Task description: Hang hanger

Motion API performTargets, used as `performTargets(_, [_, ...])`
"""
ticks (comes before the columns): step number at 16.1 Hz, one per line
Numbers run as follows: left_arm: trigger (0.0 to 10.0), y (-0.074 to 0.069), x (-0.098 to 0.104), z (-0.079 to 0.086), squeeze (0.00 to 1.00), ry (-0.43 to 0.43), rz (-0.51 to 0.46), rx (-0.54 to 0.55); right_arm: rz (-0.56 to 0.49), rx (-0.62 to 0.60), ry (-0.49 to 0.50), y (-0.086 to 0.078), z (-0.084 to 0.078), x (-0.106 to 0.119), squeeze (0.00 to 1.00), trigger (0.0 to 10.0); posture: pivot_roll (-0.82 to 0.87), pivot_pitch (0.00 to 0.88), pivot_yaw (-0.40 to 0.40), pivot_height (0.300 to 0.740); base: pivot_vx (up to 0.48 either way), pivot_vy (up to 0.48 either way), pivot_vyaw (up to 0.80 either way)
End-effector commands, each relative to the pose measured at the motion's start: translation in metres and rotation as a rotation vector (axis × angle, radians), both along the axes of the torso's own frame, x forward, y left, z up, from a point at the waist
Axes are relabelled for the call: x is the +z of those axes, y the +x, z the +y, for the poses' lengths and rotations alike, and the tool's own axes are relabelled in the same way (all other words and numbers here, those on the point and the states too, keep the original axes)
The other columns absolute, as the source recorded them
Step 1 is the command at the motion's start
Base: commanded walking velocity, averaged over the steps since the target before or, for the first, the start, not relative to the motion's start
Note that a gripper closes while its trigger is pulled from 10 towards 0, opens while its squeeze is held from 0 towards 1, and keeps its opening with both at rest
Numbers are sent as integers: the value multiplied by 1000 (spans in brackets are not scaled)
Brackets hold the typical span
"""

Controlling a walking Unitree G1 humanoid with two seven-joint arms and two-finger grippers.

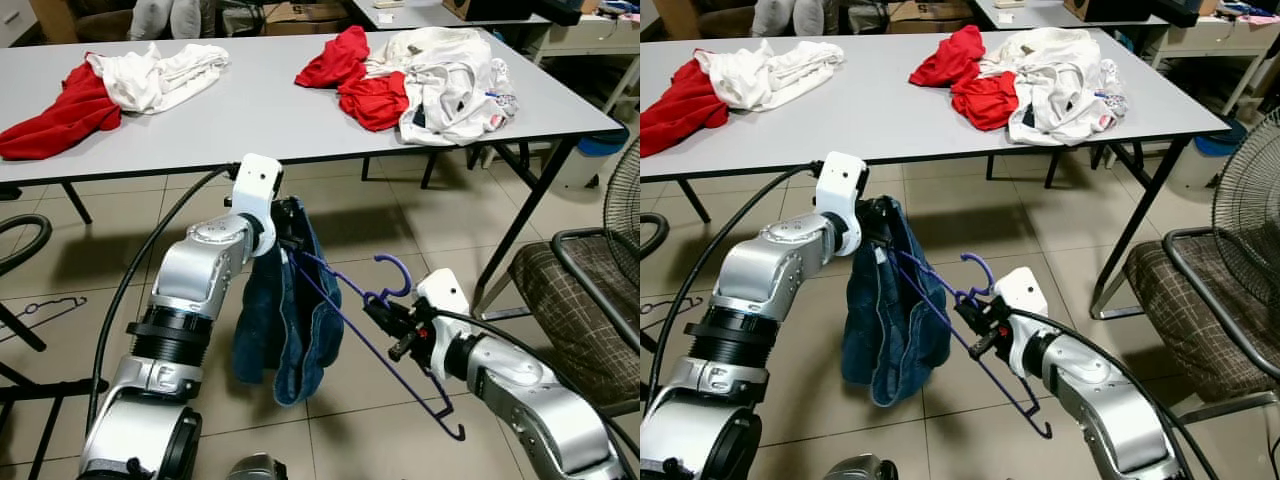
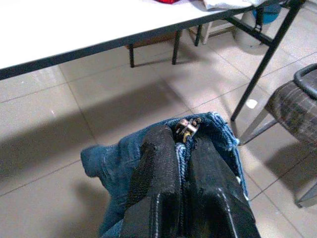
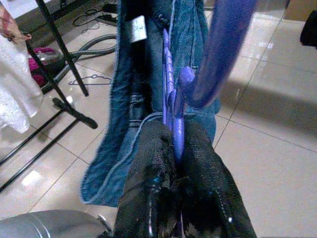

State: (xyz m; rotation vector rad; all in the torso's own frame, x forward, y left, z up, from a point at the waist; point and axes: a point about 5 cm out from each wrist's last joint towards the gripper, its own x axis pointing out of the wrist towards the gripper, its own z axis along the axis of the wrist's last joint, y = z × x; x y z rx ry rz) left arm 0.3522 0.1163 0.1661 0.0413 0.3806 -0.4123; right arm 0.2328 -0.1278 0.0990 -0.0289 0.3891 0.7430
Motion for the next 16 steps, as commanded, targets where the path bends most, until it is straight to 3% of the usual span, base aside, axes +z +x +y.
performTargets(1, [0,2,21,-5,0,-27,-54,-28,5,9,-1,2,1,0,0,10000,37,0,17,740,0,0,0])
performTargets(2, [0,1,23,-6,0,-9,-64,-40,3,-17,-24,4,0,-2,0,10000,39,0,15,740,0,0,0])
performTargets(3, [0,-1,25,-6,0,11,-64,-61,-34,-175,-17,16,-9,0,0,10000,39,0,14,740,0,0,0])
performTargets(4, [0,-3,26,-4,0,39,-69,-72,-66,-326,24,25,-18,5,0,10000,40,0,13,740,0,0,0])
performTargets(6, [0,-6,27,0,0,70,-72,-91,-96,-464,135,34,-29,13,0,10000,42,0,11,740,0,0,0])
performTargets(8, [353,-10,28,-1,0,71,-74,-138,-116,-490,220,38,-31,19,0,10000,44,0,10,740,0,0,0])
performTargets(9, [863,-11,28,-3,0,70,-73,-155,-120,-476,219,38,-30,20,0,10000,44,0,10,740,0,0,0])
performTargets(12, [1098,-19,32,-15,0,30,-100,-272,-103,-442,279,43,-22,20,0,10000,39,0,15,740,0,0,0])
performTargets(13, [2314,-24,31,-20,0,47,-100,-344,-67,-449,340,48,-20,19,0,10000,35,0,17,740,0,0,0])
performTargets(14, [2431,-27,29,-21,0,69,-93,-382,-10,-470,394,53,-20,16,0,10000,32,0,16,740,0,0,0])
performTargets(15, [1255,-28,31,-19,0,43,-74,-402,45,-521,430,57,-24,11,0,10000,30,0,15,740,0,0,0])
performTargets(16, [1255,-30,40,-16,0,-16,-45,-432,94,-583,523,63,-29,10,0,10000,32,0,9,740,0,0,0])
